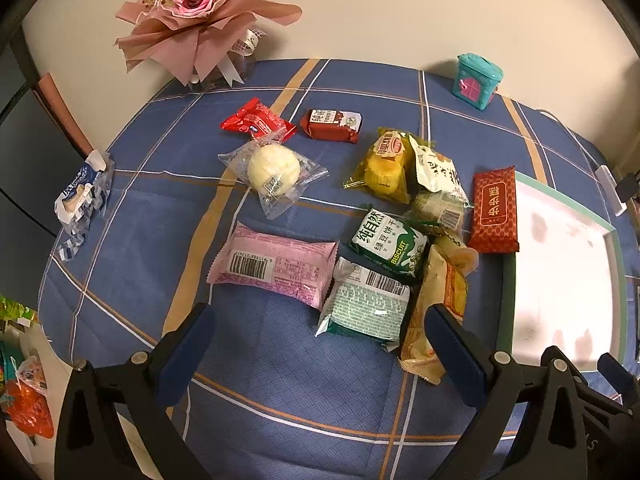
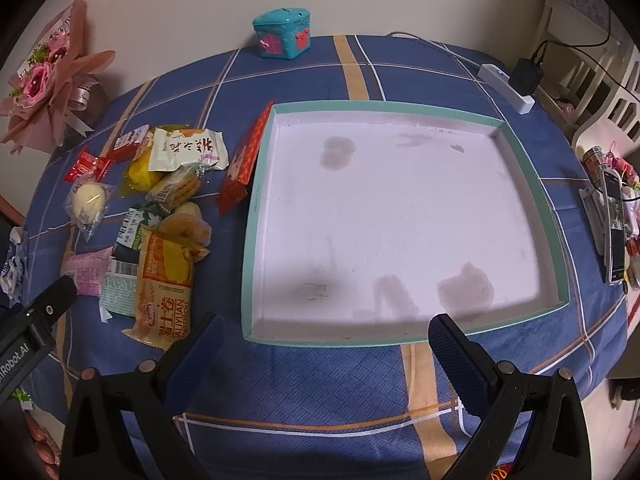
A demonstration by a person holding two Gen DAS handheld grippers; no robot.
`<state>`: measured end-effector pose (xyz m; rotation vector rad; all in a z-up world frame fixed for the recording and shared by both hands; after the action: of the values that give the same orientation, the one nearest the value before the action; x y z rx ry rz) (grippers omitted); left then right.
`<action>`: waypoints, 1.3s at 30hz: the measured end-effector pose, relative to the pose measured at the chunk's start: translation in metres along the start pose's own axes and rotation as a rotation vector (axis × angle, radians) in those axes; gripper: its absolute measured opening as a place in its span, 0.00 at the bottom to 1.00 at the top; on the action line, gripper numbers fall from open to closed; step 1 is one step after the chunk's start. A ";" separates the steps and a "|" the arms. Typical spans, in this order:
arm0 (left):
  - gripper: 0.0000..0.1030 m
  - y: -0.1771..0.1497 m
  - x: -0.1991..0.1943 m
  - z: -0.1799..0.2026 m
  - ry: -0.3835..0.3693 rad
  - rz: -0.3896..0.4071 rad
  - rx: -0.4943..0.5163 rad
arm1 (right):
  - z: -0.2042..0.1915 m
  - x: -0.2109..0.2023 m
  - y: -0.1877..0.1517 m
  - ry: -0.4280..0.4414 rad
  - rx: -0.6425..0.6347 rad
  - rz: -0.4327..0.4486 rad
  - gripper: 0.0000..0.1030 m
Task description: Organize snacks
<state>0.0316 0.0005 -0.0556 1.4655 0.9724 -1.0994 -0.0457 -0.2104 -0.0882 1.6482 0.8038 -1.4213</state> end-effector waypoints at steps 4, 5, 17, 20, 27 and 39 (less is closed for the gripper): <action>1.00 0.000 0.000 0.000 -0.001 -0.001 0.000 | -0.001 0.000 0.001 0.005 0.000 0.000 1.00; 1.00 0.000 0.000 0.000 -0.002 -0.002 0.000 | -0.001 -0.001 0.001 0.009 -0.001 0.002 1.00; 1.00 -0.003 0.002 0.000 -0.001 -0.006 -0.002 | -0.003 -0.004 0.002 0.021 0.001 0.012 1.00; 1.00 -0.003 0.003 0.000 0.001 -0.010 -0.004 | -0.002 -0.003 0.002 0.018 0.004 0.012 1.00; 1.00 -0.001 0.003 -0.001 0.003 -0.015 -0.008 | -0.001 -0.002 0.002 0.013 0.007 0.013 1.00; 1.00 0.001 0.004 -0.004 0.001 -0.021 -0.016 | -0.003 -0.001 0.003 0.010 0.004 0.014 1.00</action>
<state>0.0341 0.0045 -0.0590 1.4456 0.9969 -1.1034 -0.0417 -0.2096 -0.0866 1.6621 0.7948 -1.4065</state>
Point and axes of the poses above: each gripper's, at about its wrist camera, not at the fingertips, and x roughly the way its jaws point, z to its right, y to its top, the point moved 7 cm from there along x, roughly the way its jaws point, and after that the axes turned 12 degrees about -z, right-handed, at the moved point
